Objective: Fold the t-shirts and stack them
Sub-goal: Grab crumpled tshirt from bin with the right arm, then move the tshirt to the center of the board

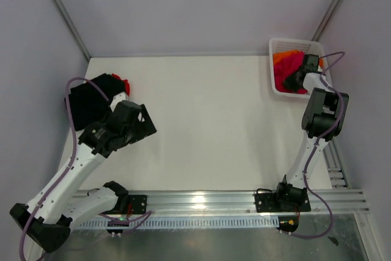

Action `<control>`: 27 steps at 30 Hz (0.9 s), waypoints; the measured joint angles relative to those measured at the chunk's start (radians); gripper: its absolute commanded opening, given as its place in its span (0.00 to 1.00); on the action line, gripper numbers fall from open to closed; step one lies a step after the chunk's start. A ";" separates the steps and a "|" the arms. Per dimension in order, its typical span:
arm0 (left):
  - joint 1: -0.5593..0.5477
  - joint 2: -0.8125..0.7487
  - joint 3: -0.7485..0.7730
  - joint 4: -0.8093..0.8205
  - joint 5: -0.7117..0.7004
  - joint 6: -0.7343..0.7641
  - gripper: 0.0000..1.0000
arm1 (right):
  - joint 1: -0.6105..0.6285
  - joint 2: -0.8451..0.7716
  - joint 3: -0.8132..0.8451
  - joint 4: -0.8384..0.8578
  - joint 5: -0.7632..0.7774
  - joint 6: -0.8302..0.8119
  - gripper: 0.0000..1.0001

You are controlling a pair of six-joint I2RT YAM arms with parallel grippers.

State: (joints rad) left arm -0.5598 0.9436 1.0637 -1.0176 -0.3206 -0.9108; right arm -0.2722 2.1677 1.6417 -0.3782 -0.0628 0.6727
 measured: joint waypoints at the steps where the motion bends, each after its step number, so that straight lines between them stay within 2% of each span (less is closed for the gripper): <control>1: 0.000 0.000 -0.019 0.007 0.007 0.000 0.91 | 0.010 -0.035 -0.045 0.028 -0.018 -0.016 0.03; 4: 0.000 0.007 -0.081 0.036 0.029 -0.003 0.89 | 0.059 -0.164 -0.149 0.082 -0.072 -0.066 0.03; 9: 0.000 0.036 -0.142 0.077 0.065 -0.003 0.89 | 0.110 -0.368 -0.173 0.149 -0.117 -0.115 0.03; 20: 0.000 0.056 -0.171 0.161 0.087 0.011 0.89 | 0.259 -0.618 -0.041 0.104 -0.139 -0.226 0.03; 27: 0.000 0.121 -0.180 0.224 0.105 0.035 0.89 | 0.412 -0.743 -0.003 0.018 -0.240 -0.240 0.03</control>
State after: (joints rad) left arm -0.5598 1.0645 0.8841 -0.7933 -0.2157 -0.8753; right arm 0.1394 1.4242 1.6382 -0.3607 -0.3023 0.4328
